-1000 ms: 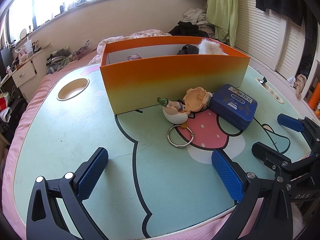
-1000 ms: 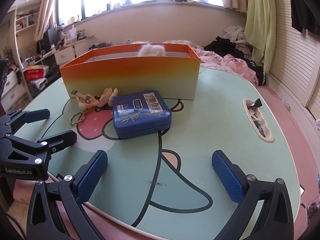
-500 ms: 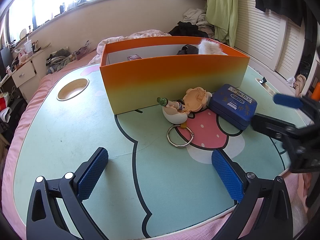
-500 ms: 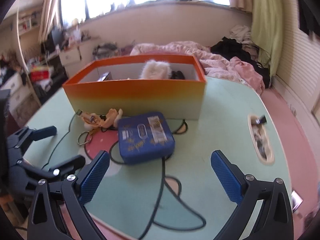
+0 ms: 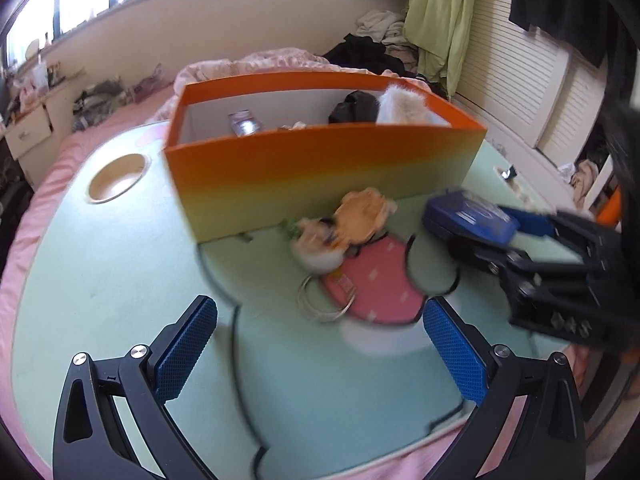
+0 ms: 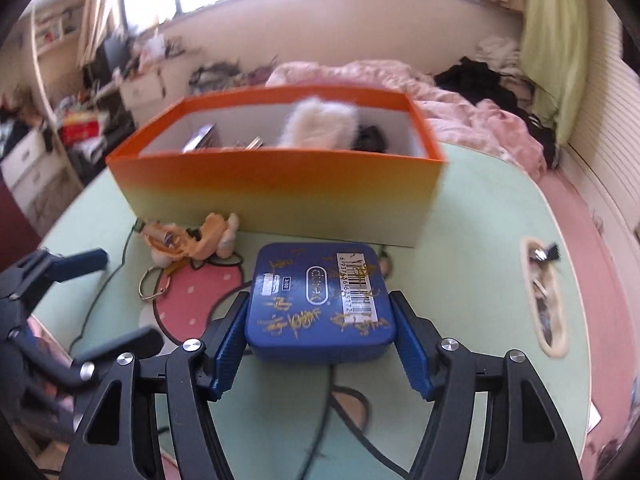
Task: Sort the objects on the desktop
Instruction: 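Grasp the blue tin case with the right tool, then grasp the cartoon figurine with the left tool while the right lifts the blue case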
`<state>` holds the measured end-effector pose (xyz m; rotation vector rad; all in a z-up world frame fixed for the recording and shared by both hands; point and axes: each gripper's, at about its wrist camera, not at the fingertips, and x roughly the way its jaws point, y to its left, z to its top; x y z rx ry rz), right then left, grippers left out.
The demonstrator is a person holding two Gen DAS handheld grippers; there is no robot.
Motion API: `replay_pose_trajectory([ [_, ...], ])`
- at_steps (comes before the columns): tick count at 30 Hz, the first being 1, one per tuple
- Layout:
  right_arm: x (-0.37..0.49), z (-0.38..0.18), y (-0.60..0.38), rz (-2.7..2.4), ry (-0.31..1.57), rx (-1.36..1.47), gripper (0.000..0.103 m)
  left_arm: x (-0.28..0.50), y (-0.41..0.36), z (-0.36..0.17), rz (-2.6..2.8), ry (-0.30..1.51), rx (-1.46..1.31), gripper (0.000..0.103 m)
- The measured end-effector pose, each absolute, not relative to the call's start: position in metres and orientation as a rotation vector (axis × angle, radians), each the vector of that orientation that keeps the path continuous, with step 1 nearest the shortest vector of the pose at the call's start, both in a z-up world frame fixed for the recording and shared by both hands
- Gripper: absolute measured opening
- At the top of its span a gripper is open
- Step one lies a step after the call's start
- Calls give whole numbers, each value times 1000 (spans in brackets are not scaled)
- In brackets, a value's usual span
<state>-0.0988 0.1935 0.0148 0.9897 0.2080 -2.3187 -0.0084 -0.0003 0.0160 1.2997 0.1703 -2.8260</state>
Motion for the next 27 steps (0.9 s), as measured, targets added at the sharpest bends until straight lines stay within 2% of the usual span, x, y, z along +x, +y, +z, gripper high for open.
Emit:
replay_pose_trajectory([
  [4, -99, 26, 214, -2348, 115, 969, 67, -35, 5, 18, -2780, 189, 1318, 99],
  [6, -98, 32, 220, -2365, 97, 958, 67, -44, 6, 14, -2752, 180, 1333, 78],
  [7, -99, 34, 222, -2371, 91, 955, 67, -44, 7, 14, -2749, 148, 1305, 71],
  [8, -99, 36, 224, -2375, 77, 950, 67, -43, 7, 15, -2742, 129, 1282, 57],
  [11, -99, 37, 227, -2373, 58, 948, 67, -35, -4, 19, -2811, 253, 1263, 44],
  [12, -98, 37, 227, -2373, 54, 945, 67, -33, -7, 21, -2836, 292, 1240, 33],
  [15, -96, 37, 228, -2374, 52, 934, 67, -20, -15, 30, -2912, 353, 1128, 27],
  [17, -96, 38, 227, -2371, 47, 935, 67, -11, -16, 36, -2940, 326, 1070, 22],
  [19, -96, 38, 228, -2368, 40, 936, 67, -8, -22, 41, -2963, 347, 1054, 5],
  [20, -96, 39, 229, -2366, 30, 933, 67, -5, -27, 45, -2988, 403, 1037, 1],
  [22, -94, 45, 228, -2352, 3, 919, 67, 0, -38, 61, -3020, 491, 980, 1],
  [26, -96, 53, 221, -2341, 16, 903, 66, -1, -43, 73, -3004, 436, 1003, 3],
  [27, -94, 54, 221, -2339, 15, 897, 66, -3, -45, 70, -3006, 453, 1049, 15],
])
